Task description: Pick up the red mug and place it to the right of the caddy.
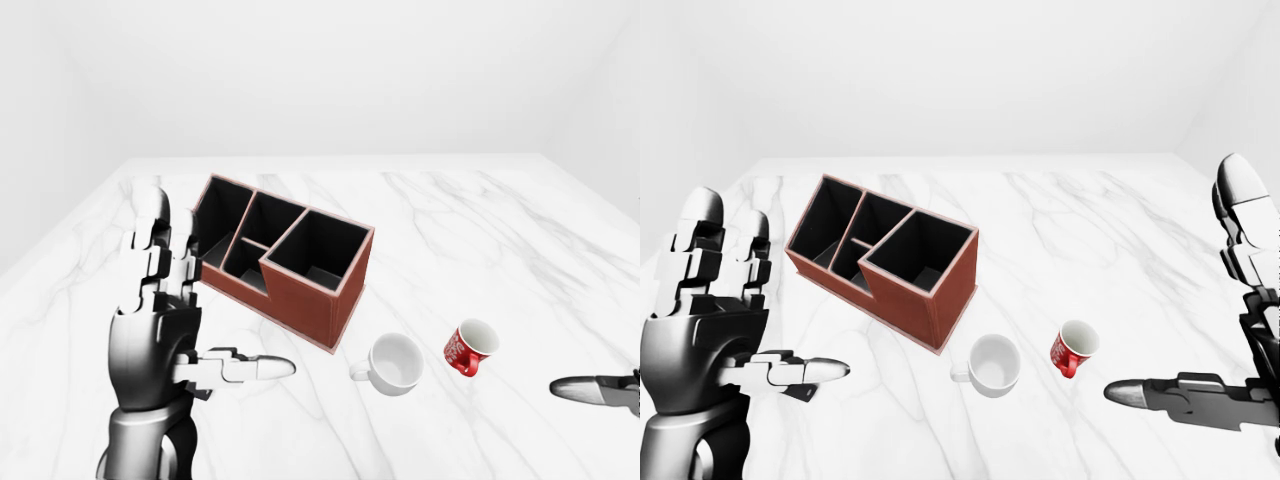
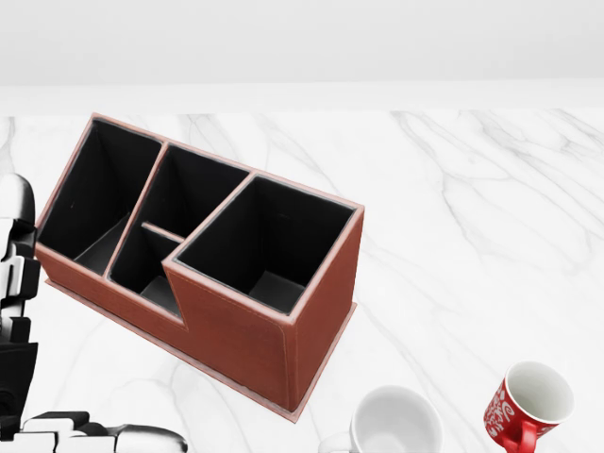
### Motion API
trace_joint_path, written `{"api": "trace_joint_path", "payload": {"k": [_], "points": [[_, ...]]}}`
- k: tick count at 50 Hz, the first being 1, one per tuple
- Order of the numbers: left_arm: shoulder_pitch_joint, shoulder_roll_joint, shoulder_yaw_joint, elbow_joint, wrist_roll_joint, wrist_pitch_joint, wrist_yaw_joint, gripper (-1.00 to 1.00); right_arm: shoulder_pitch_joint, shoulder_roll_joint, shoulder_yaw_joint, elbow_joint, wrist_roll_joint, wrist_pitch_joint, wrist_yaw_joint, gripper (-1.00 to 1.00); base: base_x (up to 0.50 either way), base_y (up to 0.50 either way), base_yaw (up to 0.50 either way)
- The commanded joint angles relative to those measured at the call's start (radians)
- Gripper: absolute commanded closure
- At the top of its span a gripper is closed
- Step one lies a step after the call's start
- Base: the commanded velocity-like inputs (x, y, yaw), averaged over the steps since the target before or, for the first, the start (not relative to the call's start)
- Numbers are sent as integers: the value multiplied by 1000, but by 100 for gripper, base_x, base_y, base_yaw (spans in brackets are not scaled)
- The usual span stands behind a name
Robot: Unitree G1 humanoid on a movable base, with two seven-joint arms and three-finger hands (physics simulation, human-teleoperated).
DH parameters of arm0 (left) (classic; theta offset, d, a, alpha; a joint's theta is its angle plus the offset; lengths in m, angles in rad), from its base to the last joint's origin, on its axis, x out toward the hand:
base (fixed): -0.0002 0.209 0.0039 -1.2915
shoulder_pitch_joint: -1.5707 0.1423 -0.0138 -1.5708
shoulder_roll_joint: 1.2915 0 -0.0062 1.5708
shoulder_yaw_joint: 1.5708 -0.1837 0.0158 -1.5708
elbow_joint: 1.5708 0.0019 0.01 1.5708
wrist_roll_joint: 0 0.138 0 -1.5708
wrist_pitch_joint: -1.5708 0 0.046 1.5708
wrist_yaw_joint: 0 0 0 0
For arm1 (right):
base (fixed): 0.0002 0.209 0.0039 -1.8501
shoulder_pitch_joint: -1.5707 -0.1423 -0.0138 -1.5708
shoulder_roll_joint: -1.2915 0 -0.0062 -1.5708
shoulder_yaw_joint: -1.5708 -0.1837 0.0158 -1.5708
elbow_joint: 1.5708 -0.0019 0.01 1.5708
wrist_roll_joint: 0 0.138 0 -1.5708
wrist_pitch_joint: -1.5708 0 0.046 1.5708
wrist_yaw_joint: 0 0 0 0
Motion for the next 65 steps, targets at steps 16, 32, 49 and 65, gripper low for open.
{"api": "trace_joint_path", "payload": {"k": [16, 32, 49, 65], "points": [[-4, -1, 9, 0, -3, 0, -3, -100, 3, -6, 30, 58, -216, 0, 0, -100, 0, 0, 0], [-1, -1, 1, 12, 5, 0, -3, -100, 16, -1, 59, 127, -323, 0, 0, -100, 0, 0, 0], [0, 2, -9, 16, 11, 0, 1, -100, -1, -45, 118, 260, -413, 0, 0, -100, 0, 0, 0], [-5, 0, 8, 14, -2, 0, -2, -100, -52, -104, 212, 432, -510, 0, 0, -100, 0, 0, 0]]}}
